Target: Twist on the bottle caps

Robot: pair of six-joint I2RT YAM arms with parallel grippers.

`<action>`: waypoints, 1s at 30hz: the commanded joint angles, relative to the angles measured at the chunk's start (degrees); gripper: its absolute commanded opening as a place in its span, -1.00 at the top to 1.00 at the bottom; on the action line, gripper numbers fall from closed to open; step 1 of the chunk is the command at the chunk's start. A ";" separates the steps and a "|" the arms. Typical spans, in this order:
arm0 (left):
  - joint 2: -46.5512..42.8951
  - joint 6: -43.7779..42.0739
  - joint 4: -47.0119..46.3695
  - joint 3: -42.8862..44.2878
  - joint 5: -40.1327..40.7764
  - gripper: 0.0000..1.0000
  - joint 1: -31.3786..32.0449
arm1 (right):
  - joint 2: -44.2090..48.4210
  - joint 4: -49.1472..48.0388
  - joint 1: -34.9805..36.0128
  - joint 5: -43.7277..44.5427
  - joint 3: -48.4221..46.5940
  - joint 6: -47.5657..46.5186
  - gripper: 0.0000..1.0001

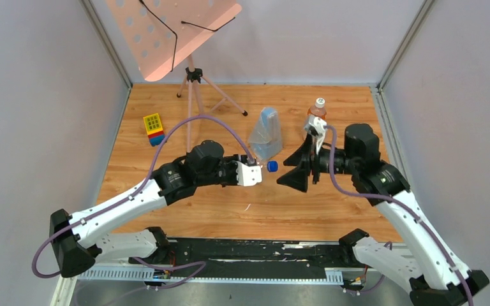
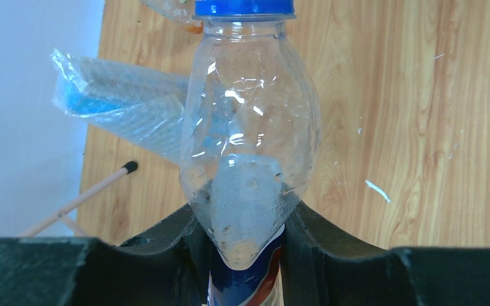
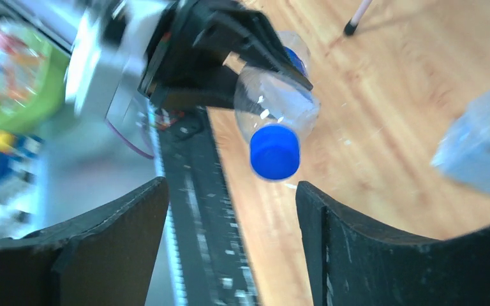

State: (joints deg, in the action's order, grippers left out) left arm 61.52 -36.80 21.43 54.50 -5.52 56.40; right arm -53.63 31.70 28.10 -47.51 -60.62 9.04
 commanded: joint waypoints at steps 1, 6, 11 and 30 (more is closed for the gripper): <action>1.36 3.12 3.15 4.54 -14.92 0.31 -3.36 | 6.56 0.92 0.69 -1.22 3.98 -30.34 -0.49; 4.81 3.60 7.06 7.28 -21.21 0.30 -4.03 | 10.85 3.88 1.46 -1.73 5.79 -48.50 -0.47; 6.02 4.13 7.50 7.99 -23.47 0.30 -4.03 | 12.12 4.42 2.16 -3.35 5.72 -58.16 -0.43; 6.77 4.64 7.66 8.40 -25.28 0.30 -4.02 | 6.34 8.90 8.13 -2.07 3.07 -64.79 0.11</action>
State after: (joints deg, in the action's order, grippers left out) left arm 68.36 -33.17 29.95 60.31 -29.08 52.47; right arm -46.63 40.42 35.27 -49.50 -55.22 -53.39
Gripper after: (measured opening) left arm 0.440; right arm 0.478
